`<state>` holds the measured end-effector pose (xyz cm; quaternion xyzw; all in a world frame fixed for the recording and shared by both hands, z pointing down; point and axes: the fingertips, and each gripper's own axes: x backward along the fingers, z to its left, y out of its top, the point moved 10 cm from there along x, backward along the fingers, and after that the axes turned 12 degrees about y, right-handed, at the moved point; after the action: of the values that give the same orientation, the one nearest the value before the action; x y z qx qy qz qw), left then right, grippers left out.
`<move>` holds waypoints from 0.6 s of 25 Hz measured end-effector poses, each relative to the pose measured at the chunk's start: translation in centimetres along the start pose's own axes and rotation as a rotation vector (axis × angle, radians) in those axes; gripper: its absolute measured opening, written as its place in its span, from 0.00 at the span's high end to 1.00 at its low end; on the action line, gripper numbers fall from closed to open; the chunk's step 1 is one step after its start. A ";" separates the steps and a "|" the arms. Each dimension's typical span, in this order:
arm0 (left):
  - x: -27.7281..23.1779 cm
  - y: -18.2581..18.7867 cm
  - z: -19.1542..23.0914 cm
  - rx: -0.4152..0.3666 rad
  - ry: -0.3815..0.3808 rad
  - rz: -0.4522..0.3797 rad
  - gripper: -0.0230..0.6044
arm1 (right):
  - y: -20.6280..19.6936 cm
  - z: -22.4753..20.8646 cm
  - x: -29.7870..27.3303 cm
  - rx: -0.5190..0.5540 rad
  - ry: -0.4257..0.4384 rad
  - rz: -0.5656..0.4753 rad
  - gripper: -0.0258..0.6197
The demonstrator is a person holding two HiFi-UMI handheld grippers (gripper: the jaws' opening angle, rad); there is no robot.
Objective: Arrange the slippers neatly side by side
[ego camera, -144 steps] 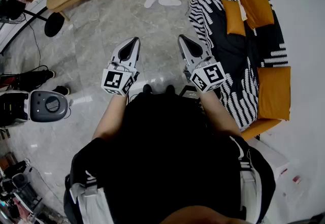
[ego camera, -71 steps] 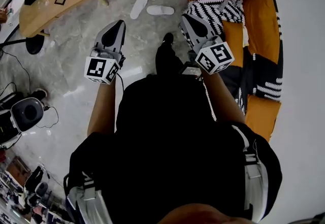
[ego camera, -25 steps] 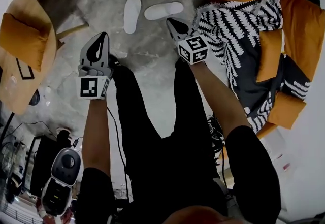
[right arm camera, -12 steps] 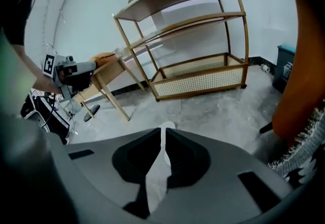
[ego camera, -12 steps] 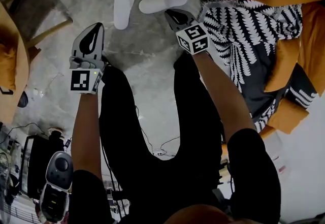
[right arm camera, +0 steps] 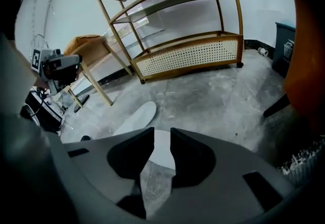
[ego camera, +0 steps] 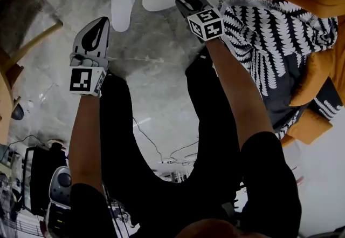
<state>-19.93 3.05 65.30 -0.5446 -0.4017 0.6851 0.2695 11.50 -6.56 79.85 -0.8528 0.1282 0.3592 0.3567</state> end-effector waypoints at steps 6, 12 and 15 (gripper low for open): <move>-1.6 -2.5 0.2 -0.025 -0.033 -0.005 0.94 | -2.4 -2.6 -3.7 0.012 0.018 0.073 0.73; -1.5 -5.3 1.1 -0.034 -0.036 0.036 0.94 | -3.9 -3.9 -6.2 -0.070 0.029 0.097 0.73; -1.4 -6.3 0.9 -0.030 -0.043 0.059 0.94 | -4.7 -4.5 -7.0 -0.163 0.050 0.109 0.74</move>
<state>-20.90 5.09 71.45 -0.5454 -0.4015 0.6981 0.2324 11.13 -6.57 89.39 -0.8794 0.1537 0.3660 0.2628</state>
